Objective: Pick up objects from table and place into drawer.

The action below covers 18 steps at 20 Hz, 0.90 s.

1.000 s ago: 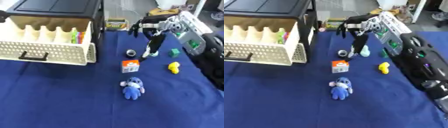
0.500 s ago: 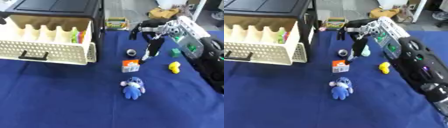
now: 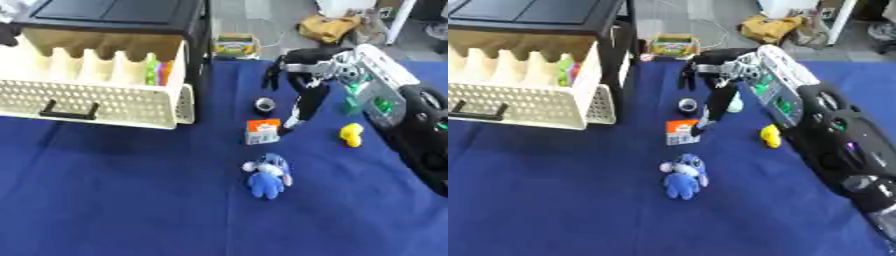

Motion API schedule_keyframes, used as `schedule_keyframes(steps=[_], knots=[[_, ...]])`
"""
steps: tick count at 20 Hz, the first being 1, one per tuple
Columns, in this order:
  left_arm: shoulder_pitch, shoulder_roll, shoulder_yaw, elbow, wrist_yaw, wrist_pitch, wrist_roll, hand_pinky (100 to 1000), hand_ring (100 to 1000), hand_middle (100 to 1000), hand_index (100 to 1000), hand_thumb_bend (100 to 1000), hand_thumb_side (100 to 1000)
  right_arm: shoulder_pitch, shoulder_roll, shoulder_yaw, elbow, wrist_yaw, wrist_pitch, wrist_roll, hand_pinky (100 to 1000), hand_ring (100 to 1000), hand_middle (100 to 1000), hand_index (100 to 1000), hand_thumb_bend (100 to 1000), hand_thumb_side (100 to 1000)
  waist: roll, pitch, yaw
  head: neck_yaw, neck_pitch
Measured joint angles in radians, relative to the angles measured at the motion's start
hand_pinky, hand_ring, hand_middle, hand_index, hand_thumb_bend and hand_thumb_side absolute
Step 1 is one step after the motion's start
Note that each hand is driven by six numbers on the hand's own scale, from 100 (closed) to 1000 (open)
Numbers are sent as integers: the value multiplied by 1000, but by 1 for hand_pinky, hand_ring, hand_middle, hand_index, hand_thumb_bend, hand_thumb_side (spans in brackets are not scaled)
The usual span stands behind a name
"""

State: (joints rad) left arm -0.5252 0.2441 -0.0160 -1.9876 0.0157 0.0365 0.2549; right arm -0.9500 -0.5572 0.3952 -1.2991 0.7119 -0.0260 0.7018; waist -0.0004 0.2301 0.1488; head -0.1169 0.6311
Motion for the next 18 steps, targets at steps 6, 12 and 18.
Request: schedule_keyframes(steps=[6, 12, 18], knots=[[0, -1, 0, 0, 1, 0, -3, 572, 396, 495, 826, 100, 1000, 9, 8, 0, 14, 5, 9, -22, 100, 327, 625, 785, 683, 287, -2, 5, 5, 1, 0], [0, -9, 0, 0, 2, -1, -6, 563, 393, 495, 826, 100, 1000, 9, 17, 0, 41, 17, 7, -44, 100, 320, 623, 786, 680, 280, -3, 10, 8, 1, 0], [2, -10, 0, 0, 5, -1, -7, 558, 389, 495, 826, 100, 1000, 9, 23, 0, 64, 34, 3, -72, 100, 310, 616, 794, 679, 277, -4, 11, 10, 1, 0]])
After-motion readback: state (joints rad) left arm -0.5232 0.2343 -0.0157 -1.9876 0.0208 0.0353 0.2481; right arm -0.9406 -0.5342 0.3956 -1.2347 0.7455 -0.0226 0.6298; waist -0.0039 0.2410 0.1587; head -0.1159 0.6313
